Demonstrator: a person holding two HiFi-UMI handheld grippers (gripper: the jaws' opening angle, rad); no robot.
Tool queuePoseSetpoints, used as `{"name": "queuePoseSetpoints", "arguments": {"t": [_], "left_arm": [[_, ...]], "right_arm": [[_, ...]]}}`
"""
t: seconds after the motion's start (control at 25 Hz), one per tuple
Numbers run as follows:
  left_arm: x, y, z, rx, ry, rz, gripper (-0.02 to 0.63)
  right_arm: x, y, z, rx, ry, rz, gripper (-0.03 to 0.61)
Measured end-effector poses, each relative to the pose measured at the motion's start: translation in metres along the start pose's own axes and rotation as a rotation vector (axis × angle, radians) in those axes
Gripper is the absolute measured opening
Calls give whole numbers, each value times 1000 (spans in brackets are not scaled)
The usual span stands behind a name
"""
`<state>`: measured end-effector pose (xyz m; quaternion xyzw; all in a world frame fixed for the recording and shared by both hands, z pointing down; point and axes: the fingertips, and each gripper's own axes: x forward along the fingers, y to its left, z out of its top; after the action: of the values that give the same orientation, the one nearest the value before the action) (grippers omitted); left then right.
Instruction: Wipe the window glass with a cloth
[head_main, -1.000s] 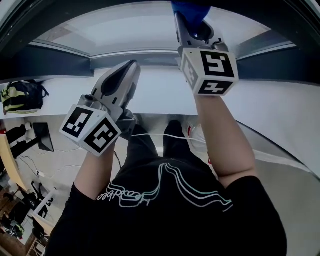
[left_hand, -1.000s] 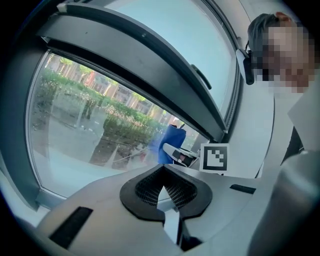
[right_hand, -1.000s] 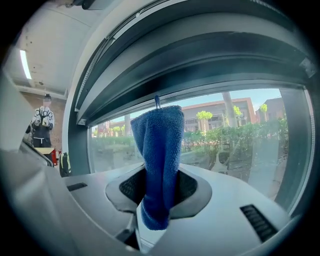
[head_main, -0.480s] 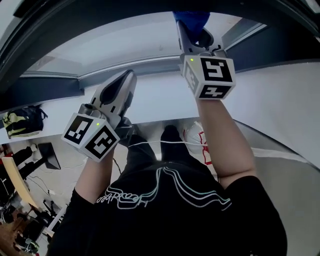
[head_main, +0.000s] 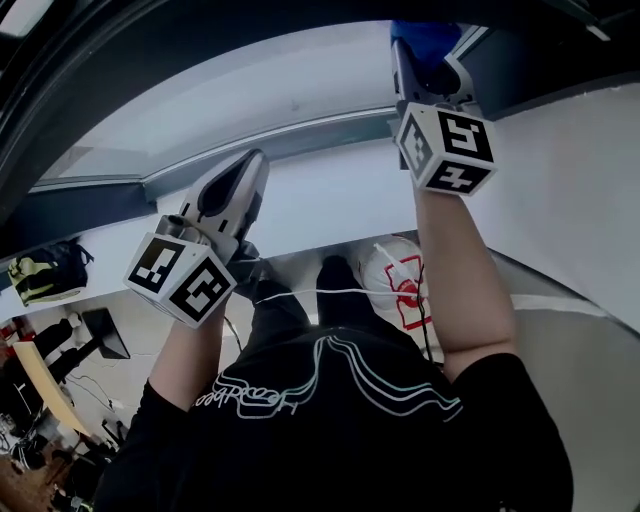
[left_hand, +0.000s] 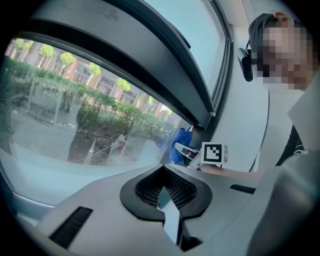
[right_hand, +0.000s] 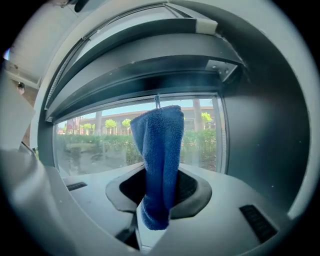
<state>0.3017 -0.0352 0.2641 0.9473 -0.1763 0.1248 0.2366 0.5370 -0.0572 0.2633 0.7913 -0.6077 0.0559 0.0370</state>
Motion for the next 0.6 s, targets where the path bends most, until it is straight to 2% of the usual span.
{"name": "queuePoseSetpoints", "arguments": {"t": [0.24,0.6], "left_arm": [[17,-15,-3,9,24,-30,3],[22,-20,-10,6,34,-38,3]], "right_arm": [[-3,-51,4,45,-16,-131,94],[3,-62,6,51,-23,-153,94]]}}
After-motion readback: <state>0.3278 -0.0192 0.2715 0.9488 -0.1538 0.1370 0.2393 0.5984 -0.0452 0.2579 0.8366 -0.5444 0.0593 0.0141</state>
